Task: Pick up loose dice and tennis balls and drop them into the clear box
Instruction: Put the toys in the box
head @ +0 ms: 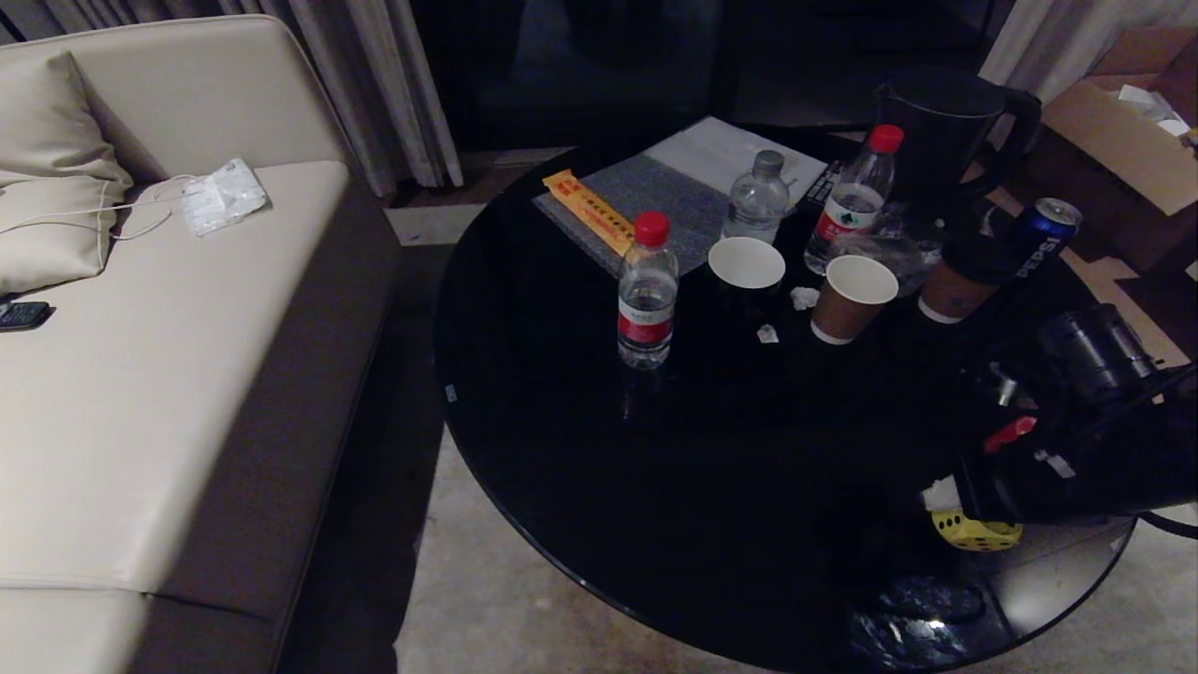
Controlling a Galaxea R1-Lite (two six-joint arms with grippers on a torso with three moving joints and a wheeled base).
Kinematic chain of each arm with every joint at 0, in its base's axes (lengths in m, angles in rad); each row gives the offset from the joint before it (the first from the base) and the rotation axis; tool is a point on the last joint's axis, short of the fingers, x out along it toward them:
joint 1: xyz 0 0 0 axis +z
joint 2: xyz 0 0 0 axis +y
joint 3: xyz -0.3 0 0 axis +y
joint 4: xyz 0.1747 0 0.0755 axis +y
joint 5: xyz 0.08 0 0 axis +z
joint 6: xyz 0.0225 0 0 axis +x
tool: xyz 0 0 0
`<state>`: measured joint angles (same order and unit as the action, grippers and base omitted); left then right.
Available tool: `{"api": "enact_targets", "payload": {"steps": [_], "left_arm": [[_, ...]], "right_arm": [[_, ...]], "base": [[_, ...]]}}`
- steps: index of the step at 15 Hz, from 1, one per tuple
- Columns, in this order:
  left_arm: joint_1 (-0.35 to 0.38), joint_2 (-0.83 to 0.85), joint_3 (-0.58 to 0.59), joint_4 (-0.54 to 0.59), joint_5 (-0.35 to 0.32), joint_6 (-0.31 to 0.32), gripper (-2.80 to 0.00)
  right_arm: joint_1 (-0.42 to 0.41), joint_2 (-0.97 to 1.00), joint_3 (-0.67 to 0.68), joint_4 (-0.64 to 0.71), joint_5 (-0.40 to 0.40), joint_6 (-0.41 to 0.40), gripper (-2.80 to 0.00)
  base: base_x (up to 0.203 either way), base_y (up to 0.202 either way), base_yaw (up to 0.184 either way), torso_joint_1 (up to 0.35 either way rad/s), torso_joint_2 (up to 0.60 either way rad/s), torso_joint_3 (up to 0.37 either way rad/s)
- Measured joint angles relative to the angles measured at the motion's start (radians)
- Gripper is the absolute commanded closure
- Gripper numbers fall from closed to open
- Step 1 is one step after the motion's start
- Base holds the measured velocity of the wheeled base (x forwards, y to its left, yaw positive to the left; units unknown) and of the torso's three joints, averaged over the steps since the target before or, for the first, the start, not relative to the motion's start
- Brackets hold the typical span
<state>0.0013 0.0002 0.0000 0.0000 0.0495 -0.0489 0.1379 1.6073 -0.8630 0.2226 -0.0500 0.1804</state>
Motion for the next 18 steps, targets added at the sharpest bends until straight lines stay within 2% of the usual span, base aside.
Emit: {"api": "enact_targets", "payload": {"steps": [7,10,15,18], "left_arm": [[0.000,0.000,0.000,0.000,0.000,0.000,0.00],[0.000,0.000,0.000,0.000,0.000,0.000,0.00],[0.000,0.000,0.000,0.000,0.000,0.000,0.00],[0.000,0.000,0.000,0.000,0.001,0.000,0.00]], "right_arm": [[-0.012,-0.280,0.135,0.008,0.000,-0.044,0.00],[-0.019,-0.481,0.260,0.007,0.001,-0.050,0.00],[-0.034,-0.884,0.510,0.007,-0.001,-0.009,0.00],[-0.056,-1.105,0.623,0.005,-0.019,-0.018,0.00]], "base": [[0.000,0.000,0.000,0.000,0.00,0.000],[0.000,0.000,0.000,0.000,0.00,0.000],[0.000,0.000,0.000,0.000,0.00,0.000],[0.000,0.000,0.000,0.000,0.00,0.000]]}}
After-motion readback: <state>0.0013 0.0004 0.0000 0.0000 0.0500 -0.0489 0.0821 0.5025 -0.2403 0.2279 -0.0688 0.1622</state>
